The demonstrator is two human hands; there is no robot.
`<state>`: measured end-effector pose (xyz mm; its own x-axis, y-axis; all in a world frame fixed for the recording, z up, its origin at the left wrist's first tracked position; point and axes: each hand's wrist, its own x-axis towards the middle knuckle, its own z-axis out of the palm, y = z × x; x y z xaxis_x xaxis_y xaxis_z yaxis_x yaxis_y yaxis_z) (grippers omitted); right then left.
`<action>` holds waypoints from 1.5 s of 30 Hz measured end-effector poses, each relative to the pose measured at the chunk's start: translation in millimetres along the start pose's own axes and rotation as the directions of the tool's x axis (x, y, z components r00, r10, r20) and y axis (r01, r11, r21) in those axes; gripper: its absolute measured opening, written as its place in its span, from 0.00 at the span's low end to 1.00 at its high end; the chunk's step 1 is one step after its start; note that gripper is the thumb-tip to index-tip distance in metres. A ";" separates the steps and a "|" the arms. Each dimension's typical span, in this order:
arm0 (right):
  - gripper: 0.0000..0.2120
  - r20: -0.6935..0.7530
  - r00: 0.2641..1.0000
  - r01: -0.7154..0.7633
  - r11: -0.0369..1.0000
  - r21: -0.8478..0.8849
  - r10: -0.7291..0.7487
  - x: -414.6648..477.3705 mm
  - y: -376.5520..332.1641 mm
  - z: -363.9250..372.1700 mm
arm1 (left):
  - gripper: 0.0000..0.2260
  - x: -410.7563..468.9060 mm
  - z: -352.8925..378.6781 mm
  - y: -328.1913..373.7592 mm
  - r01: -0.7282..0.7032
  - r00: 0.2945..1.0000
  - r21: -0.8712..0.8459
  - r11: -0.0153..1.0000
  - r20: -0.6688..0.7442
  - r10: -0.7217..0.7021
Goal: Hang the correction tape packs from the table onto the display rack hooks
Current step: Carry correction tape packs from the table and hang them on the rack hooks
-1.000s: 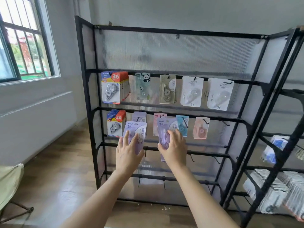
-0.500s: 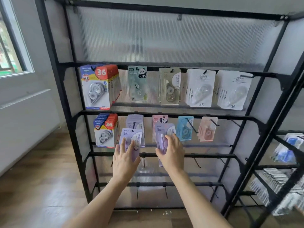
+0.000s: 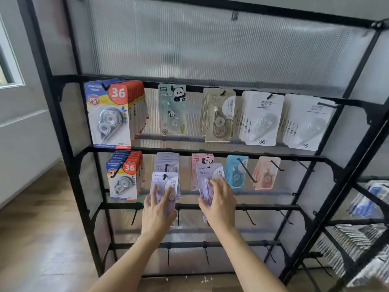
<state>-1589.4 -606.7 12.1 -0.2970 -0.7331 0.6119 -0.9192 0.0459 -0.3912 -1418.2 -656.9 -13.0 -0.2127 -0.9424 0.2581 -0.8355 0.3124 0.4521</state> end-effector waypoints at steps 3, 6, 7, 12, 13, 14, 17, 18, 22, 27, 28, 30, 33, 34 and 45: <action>0.30 0.001 1.000 0.013 0.998 -0.055 -0.013 5.0 2.6 4.7 | 0.36 18.4 0.1 1.1 0.018 0.998 0.018 1.000 0.056 -0.019; 0.33 -0.023 0.999 0.044 0.997 -0.067 -0.045 11.8 3.3 9.8 | 0.35 35.1 2.1 1.7 0.033 0.995 0.013 0.999 0.091 -0.034; 0.33 -0.033 0.998 0.052 0.997 -0.061 -0.054 13.2 3.6 11.3 | 0.35 40.4 3.8 1.8 0.035 0.994 0.018 0.999 0.099 -0.037; 0.32 -0.072 0.995 0.060 0.998 -0.031 -0.062 13.4 7.9 17.7 | 0.35 63.8 10.8 3.9 0.034 0.995 0.040 0.999 0.094 -0.037; 0.32 -0.083 0.995 0.061 0.997 -0.036 -0.064 13.7 8.1 18.6 | 0.36 65.9 13.3 3.5 0.034 0.995 0.040 0.999 0.090 -0.038; 0.32 -0.090 0.994 0.062 0.997 -0.043 -0.065 13.8 8.2 19.3 | 0.36 66.7 16.4 2.2 0.030 0.996 0.038 0.999 0.080 -0.033; 0.32 -0.098 0.992 0.070 0.996 -0.063 -0.076 13.6 8.8 20.5 | 0.38 66.4 27.1 -3.8 -0.004 0.999 0.029 1.000 0.051 0.002; 0.32 -0.099 0.992 0.074 0.995 -0.067 -0.080 13.5 9.6 20.9 | 0.39 65.5 29.2 -4.5 -0.008 0.998 0.025 1.000 0.057 0.007; 0.32 -0.087 0.993 0.072 0.996 -0.049 -0.076 13.7 10.9 21.4 | 0.38 59.0 26.7 -5.1 -0.007 0.998 0.063 0.998 0.070 0.003; 0.31 -0.071 0.995 0.074 0.997 -0.005 -0.074 14.3 9.0 15.9 | 0.37 34.2 14.3 -15.1 -0.015 0.998 0.155 0.988 0.060 0.006; 0.30 -0.070 0.994 0.079 0.997 0.002 -0.079 13.5 8.9 13.9 | 0.37 28.0 10.8 -16.9 -0.001 0.998 0.185 0.983 0.067 -0.012; 0.30 -0.081 0.992 0.095 0.995 0.032 -0.092 8.9 7.5 8.7 | 0.37 15.2 3.2 -19.8 0.019 0.996 0.233 0.972 0.075 -0.038; 0.30 -0.085 0.988 0.133 0.988 0.074 -0.127 -6.2 3.8 1.9 | 0.36 -5.7 -9.2 -24.6 0.044 0.998 0.222 0.974 0.039 -0.054; 0.30 -0.084 0.986 0.149 0.985 0.086 -0.142 -12.5 2.8 0.6 | 0.36 -13.6 -13.1 -25.5 0.056 0.998 0.213 0.975 0.025 -0.062; 0.28 0.031 0.984 0.171 0.981 0.092 -0.174 -57.9 -26.8 1.4 | 0.33 -62.5 -43.8 -33.7 0.193 0.981 0.212 0.958 -0.015 -0.194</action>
<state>-1547.2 -566.5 -13.8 -0.1241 -0.7503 0.6494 -0.9285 -0.1430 -0.3427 -1354.6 -603.3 -7.0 -0.0391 -0.9833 0.1780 -0.9490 0.0923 0.3015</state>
